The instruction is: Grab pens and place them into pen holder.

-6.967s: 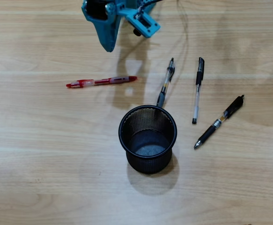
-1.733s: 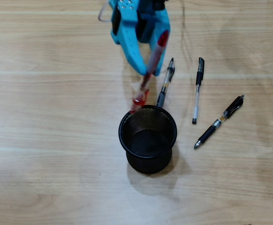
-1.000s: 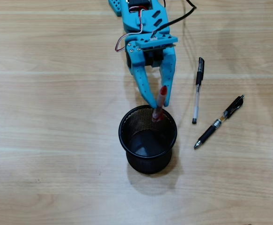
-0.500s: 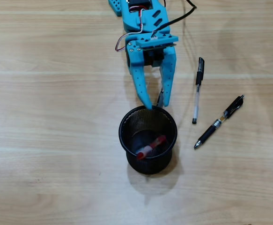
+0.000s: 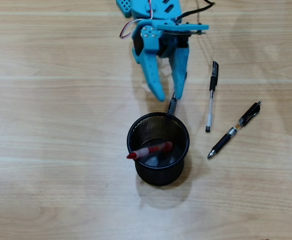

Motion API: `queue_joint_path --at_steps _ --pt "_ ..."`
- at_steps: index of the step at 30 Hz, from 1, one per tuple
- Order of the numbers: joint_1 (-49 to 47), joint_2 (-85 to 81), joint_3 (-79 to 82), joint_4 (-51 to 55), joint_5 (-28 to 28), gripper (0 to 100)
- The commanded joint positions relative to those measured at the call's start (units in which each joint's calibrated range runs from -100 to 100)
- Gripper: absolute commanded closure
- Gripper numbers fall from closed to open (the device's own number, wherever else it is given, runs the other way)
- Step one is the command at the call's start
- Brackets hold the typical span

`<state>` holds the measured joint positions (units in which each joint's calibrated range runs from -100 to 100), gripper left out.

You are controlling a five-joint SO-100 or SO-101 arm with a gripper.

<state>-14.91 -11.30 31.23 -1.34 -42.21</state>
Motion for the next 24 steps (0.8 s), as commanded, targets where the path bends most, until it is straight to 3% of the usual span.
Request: queue_joint_path --at_steps 1,9,16,24 --pt "-1.05 -6.66 -0.92 12.86 0.59 98" --pt "-3.52 -12.61 -6.80 37.74 0.38 98" --pt "-5.62 -13.63 -14.85 62.16 -9.78 98" --pt "-5.80 -13.54 -16.57 67.53 -13.13 98"
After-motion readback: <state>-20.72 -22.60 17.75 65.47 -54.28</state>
